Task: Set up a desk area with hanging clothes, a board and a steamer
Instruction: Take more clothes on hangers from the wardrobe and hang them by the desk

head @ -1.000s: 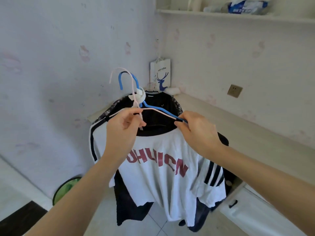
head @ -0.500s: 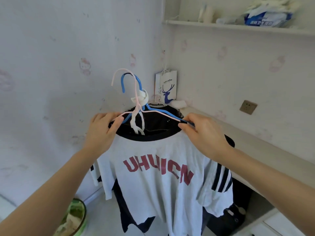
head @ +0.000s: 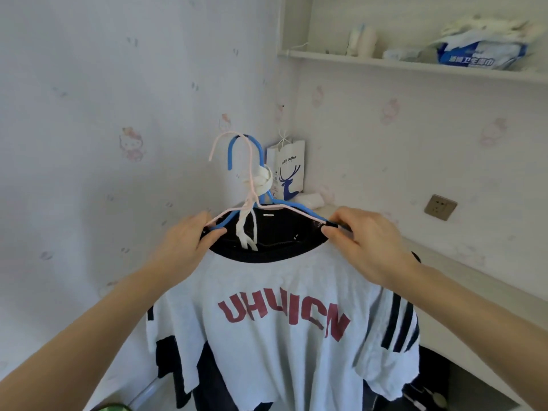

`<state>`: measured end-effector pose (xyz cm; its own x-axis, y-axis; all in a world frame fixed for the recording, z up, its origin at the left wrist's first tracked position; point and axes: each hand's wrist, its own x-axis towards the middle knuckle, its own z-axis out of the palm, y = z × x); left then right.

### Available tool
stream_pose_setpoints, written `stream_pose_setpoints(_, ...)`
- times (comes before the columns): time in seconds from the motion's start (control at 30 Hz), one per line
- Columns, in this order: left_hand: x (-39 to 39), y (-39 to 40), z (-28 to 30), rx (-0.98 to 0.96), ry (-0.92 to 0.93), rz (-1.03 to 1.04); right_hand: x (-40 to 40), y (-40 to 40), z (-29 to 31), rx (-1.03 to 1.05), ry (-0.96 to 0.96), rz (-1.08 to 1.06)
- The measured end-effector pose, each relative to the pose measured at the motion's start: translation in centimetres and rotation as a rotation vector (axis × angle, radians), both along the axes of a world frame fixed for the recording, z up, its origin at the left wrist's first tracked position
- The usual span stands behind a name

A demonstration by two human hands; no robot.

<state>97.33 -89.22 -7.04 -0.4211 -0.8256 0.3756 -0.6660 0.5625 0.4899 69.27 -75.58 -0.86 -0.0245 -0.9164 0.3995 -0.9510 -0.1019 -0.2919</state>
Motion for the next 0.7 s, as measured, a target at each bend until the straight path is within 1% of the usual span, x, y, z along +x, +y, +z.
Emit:
stream_pose_setpoints(0.13,0.6,-2.2,2.1,-0.258,0.014,0.021,-0.1,-2.8,1.6,-0.17,0.06,0.008)
stream_pose_setpoints(0.27,1.0,-5.7,4.7,-0.409,-0.006,0.072,0.2,-6.1,3.2,-0.293,0.104,-0.017)
stream_pose_setpoints(0.47,0.8,-9.8,7.8,-0.594,0.004,0.057,0.5,-10.5,4.9,-0.383,0.128,-0.073)
stream_pose_setpoints(0.57,0.1,-11.5,9.1,-0.685,-0.01,0.047,0.2,-12.4,5.5,-0.385,0.132,-0.139)
stream_pose_setpoints(0.7,-1.4,-14.7,10.9,-0.737,-0.057,0.073,-0.5,-15.3,6.5,-0.385,0.164,-0.201)
